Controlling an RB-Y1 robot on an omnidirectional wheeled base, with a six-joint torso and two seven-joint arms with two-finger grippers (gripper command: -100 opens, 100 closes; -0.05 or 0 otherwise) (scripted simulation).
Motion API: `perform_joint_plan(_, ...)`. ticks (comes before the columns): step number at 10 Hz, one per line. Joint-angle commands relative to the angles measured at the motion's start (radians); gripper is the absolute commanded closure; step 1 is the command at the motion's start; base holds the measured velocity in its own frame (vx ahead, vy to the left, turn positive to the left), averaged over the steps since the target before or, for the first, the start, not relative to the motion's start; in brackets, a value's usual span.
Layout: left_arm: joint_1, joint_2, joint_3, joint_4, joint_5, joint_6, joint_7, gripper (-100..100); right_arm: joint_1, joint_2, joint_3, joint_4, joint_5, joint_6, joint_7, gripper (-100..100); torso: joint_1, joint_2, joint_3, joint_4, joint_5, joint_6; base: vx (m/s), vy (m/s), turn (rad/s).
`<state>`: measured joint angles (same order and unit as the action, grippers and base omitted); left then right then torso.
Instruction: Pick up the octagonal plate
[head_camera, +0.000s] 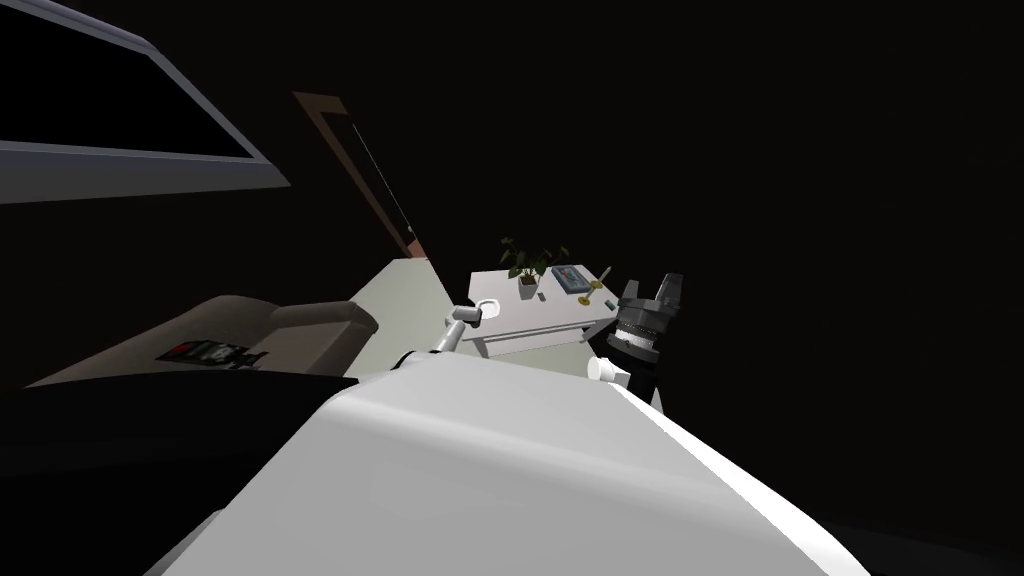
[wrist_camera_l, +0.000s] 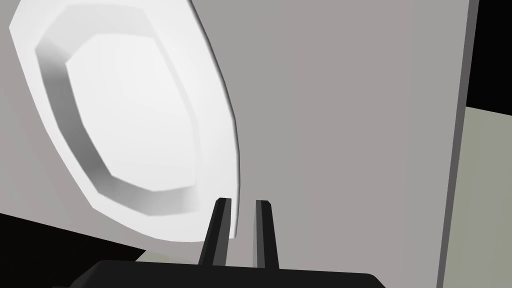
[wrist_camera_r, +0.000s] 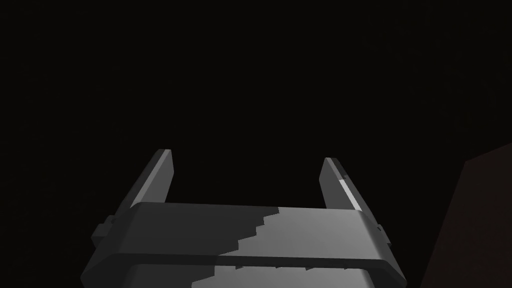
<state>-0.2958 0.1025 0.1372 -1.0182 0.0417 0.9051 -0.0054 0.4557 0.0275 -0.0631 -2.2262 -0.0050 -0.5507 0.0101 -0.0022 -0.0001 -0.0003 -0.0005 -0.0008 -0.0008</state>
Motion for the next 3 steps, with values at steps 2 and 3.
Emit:
perform_joint_plan(2, 0.012, 0.001, 0.009, -0.026, 0.005, 0.015, -0.018, 100, 0.0, 0.0, 0.0, 0.0, 0.0, 0.0, 0.0, 0, 0.0, 0.0, 0.0, 0.0, 0.0, 0.0, 0.006, -0.034, 0.027)
perform_joint_plan(3, 0.013, 0.001, 0.01, -0.029, 0.006, 0.018, -0.022, 0, 0.0, 0.0, 0.0, 0.0, 0.0, 0.0, 0.0, 0, 0.001, 0.0, 0.0, 0.0, 0.0, 0.0, 0.0, 0.0, 0.0)
